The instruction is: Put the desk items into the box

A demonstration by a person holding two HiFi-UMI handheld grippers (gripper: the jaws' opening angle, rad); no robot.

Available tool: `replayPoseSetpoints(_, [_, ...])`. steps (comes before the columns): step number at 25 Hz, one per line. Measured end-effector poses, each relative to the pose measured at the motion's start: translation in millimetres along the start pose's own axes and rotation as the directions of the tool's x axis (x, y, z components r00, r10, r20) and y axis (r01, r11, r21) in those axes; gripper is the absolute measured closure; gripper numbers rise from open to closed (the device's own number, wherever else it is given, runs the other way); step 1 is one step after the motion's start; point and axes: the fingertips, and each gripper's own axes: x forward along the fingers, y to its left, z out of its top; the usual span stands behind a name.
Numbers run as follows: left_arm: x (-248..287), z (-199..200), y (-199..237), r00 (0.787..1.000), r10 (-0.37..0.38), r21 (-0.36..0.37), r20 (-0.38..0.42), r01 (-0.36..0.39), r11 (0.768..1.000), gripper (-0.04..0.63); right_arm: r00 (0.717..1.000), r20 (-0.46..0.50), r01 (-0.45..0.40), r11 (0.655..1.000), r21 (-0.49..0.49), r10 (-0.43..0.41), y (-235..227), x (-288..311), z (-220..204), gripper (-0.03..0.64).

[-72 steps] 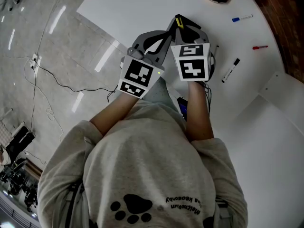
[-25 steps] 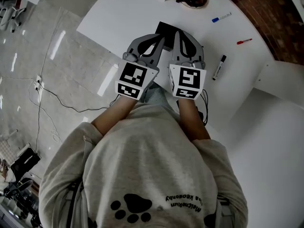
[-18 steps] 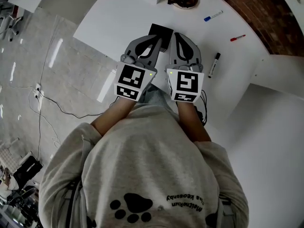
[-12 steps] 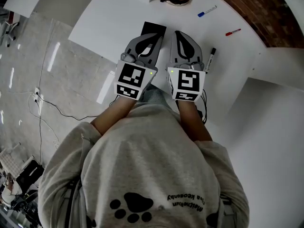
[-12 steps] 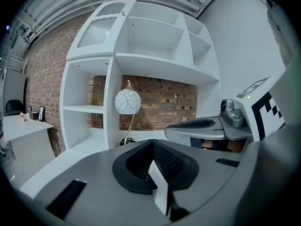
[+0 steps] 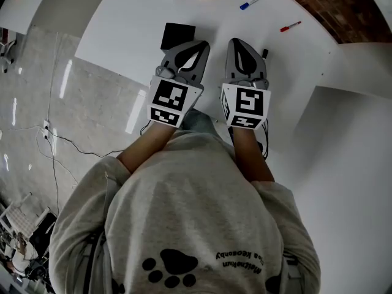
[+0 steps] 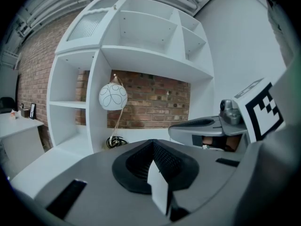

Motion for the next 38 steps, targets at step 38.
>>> replayPoseSetpoints(38, [64.4,-78.8,-39.0,0.984,-0.097,-0.08,-0.151,0.086,0.993,0.591,0.851,-0.511,-0.089,0.993,0.083,0.119,-47.4,28.3,-149.6,0.6])
